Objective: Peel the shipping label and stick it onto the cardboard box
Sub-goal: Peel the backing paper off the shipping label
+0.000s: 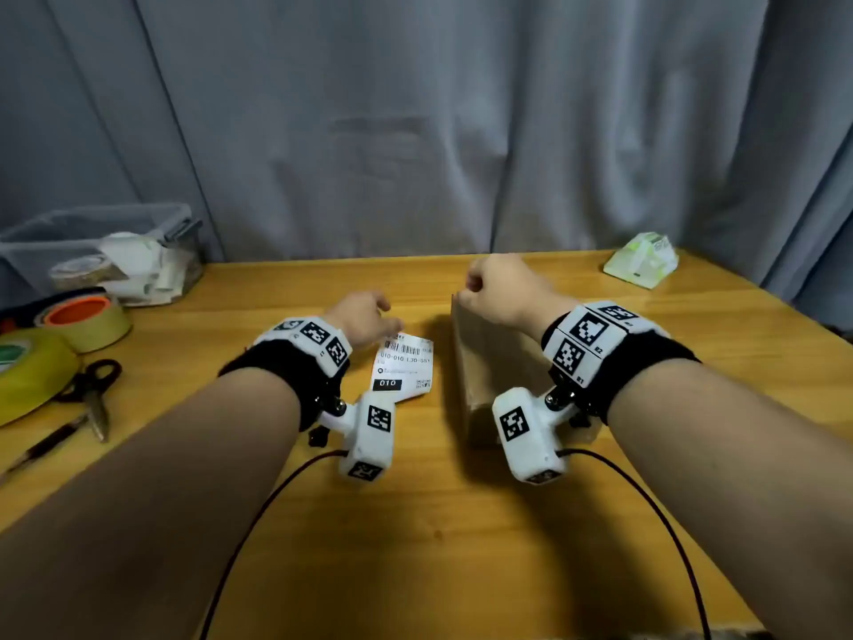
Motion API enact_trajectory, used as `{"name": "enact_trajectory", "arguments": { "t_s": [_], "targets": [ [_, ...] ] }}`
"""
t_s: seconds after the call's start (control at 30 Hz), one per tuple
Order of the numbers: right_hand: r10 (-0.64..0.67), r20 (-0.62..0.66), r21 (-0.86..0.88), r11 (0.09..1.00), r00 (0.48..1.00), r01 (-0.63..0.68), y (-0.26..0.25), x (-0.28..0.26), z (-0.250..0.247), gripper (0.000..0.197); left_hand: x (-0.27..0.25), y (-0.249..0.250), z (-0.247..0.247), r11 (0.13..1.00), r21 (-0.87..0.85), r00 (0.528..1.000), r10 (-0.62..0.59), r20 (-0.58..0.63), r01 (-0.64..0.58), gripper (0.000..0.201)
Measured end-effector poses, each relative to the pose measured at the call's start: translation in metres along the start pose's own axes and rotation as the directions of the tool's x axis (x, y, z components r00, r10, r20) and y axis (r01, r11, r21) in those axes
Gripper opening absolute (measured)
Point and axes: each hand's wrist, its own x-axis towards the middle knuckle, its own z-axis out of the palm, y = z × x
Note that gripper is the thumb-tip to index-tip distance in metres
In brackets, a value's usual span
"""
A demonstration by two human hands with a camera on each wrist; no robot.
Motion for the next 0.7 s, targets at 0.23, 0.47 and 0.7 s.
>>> {"name": "enact_trajectory", "arguments": {
  "t_s": [0.23,0.47,0.7],
  "targets": [
    [0.067,0.012,0.061,0.996,0.998,-0.067,0.007,-0.009,0.013,0.031,-0.005,-0.005,0.016,0.994,-0.087,0.994,-0.066,-0.083,0.059,0.018],
    [0.108,-0.132,0.514,0.857,0.985,-0.026,-0.012,-0.008,-0.012,0.051,-0.011,0.022,-0.044,0.857,-0.408,0.868,0.086,-0.489,-0.315,0.01],
    [0.073,-0.272,0.681,0.719,0.959,0.138,-0.034,-0.006,-0.03,0.023,-0.027,0.047,-0.048,0.678,-0.57,0.867,0.217,-0.449,-0.465,0.01]
  ]
}}
